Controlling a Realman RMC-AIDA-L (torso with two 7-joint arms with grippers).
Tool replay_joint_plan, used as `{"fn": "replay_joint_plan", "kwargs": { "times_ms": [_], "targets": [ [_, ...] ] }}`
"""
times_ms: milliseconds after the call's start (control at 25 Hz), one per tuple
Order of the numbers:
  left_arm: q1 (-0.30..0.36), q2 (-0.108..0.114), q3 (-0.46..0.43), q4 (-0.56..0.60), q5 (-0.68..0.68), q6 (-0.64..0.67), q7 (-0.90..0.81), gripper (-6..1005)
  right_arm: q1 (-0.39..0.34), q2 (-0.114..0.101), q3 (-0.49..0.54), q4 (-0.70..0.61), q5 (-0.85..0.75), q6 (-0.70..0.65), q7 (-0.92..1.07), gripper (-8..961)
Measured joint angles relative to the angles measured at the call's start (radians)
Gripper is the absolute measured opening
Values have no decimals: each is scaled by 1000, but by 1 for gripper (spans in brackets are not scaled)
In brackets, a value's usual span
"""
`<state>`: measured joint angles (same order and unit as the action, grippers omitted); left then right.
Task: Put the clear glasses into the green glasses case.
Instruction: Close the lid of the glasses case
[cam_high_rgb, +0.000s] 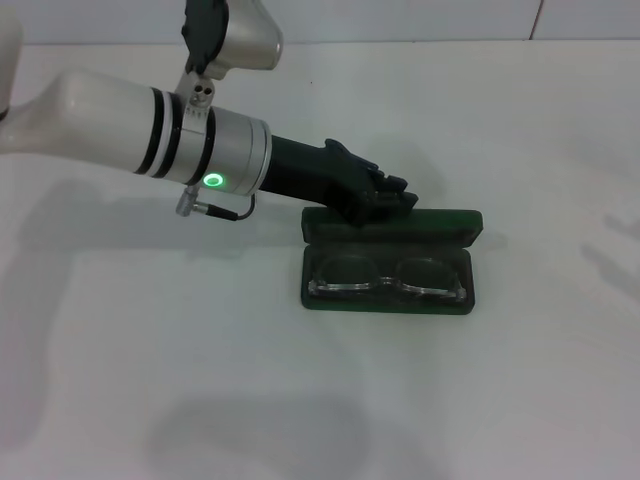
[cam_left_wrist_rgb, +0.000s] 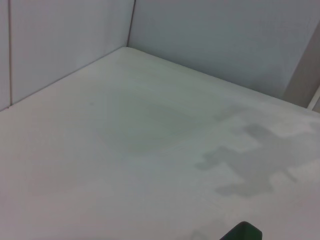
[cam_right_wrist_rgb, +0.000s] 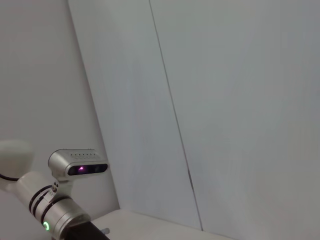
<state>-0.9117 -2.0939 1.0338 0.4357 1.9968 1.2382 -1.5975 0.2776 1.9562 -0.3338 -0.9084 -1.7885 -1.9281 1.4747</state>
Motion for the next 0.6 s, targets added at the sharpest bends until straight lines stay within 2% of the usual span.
{"fn": "replay_joint_plan", "kwargs": {
  "times_ms": [360,600],
  "targets": [
    [3,0,2,-12,3,-2,6,218,8,-6,-1,39,0,2,-17,532],
    [4,0,34,-13,-2,0,7,220,9,-6,-1,41,0,2,-18,533]
  ]
}}
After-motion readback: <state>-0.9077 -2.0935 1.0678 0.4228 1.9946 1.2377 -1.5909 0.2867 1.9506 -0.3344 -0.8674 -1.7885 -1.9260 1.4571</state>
